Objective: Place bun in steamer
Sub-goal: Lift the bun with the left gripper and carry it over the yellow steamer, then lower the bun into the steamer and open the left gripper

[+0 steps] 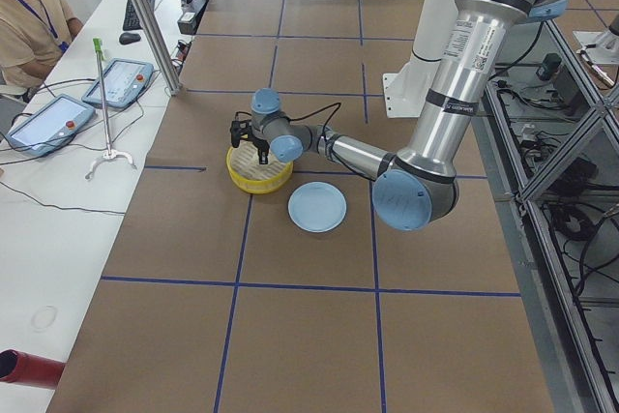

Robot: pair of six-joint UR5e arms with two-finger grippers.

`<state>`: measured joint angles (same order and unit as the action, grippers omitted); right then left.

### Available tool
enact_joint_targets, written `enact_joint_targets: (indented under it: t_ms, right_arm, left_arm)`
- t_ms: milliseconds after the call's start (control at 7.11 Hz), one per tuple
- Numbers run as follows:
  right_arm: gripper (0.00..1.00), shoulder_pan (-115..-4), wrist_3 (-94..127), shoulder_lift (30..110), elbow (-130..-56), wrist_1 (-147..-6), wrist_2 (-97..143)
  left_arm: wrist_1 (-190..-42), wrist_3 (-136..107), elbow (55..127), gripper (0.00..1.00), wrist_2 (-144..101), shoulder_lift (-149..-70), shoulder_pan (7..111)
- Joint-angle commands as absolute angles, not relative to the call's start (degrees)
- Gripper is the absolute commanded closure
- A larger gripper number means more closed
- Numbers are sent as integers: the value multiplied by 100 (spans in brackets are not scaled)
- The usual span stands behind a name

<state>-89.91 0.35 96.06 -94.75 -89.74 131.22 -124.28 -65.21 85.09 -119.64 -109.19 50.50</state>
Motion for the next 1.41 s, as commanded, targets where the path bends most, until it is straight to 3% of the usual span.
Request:
enact_joint_targets:
  t_ms: [0, 281, 703, 984, 1266]
  right_arm:
    - [0, -8991, 35, 9606, -9475, -8974, 13122]
    - [0, -8991, 35, 9606, -9475, -8974, 13122]
    - [0, -8991, 35, 9606, -9475, -8974, 13122]
    - [0, -8991, 35, 9606, -9475, -8974, 13122]
    - [0, -8991, 35, 9606, -9475, -8974, 13122]
  left_arm:
    - [-12393, -6521, 8525, 52, -11944, -10916, 5054]
    - [-12393, -6521, 8552, 32, -11944, -10890, 5054]
    - [-12227, -6521, 8927, 18, -11962, -10837, 5193]
    - [-11446, -5458, 9307, 16, -12023, -10784, 5947]
    - [-11338, -3160, 9299, 16, -13262, -10006, 7148]
